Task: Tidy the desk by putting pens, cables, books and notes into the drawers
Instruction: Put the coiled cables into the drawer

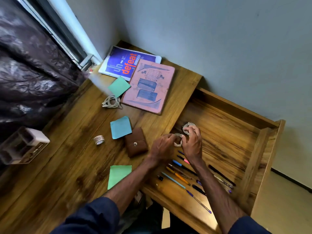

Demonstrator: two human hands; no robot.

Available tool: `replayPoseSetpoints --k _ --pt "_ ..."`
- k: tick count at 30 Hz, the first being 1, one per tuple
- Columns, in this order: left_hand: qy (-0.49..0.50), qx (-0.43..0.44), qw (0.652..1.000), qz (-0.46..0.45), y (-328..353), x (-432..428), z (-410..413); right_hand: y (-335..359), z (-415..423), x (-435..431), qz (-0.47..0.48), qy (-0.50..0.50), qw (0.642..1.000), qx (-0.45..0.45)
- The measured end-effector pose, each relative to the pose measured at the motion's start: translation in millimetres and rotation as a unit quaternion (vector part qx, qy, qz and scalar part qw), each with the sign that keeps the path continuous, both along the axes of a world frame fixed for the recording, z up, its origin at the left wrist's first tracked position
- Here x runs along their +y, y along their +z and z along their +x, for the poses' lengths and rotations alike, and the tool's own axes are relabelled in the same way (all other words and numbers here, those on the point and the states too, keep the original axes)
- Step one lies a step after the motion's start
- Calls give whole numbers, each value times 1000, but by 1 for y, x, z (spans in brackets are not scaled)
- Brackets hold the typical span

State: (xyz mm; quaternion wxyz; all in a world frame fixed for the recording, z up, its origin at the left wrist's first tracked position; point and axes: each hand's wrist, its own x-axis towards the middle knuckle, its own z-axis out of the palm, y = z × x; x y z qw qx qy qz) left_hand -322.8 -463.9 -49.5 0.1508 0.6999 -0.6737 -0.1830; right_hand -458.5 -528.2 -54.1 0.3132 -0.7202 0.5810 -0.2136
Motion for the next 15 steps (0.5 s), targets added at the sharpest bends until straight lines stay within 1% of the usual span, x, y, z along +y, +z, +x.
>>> replayPoseSetpoints --k 3,6,8,12,13,15 --pt "72 9 995 -64 17 19 34 18 39 12 -32 32 999 -27" --pt "178 7 976 -124 30 37 72 31 81 24 -42 85 994 -55" --pt "238 1 962 -136 32 39 106 35 103 28 -48 123 990 -55" --pt "291 -90 948 -94 28 23 201 40 136 32 -57 169 983 -49" --pt "303 -108 944 -74 29 16 220 41 140 32 -61 174 982 -50" --pt "318 -121 940 -5 27 2 248 42 146 31 -68 177 981 -45"
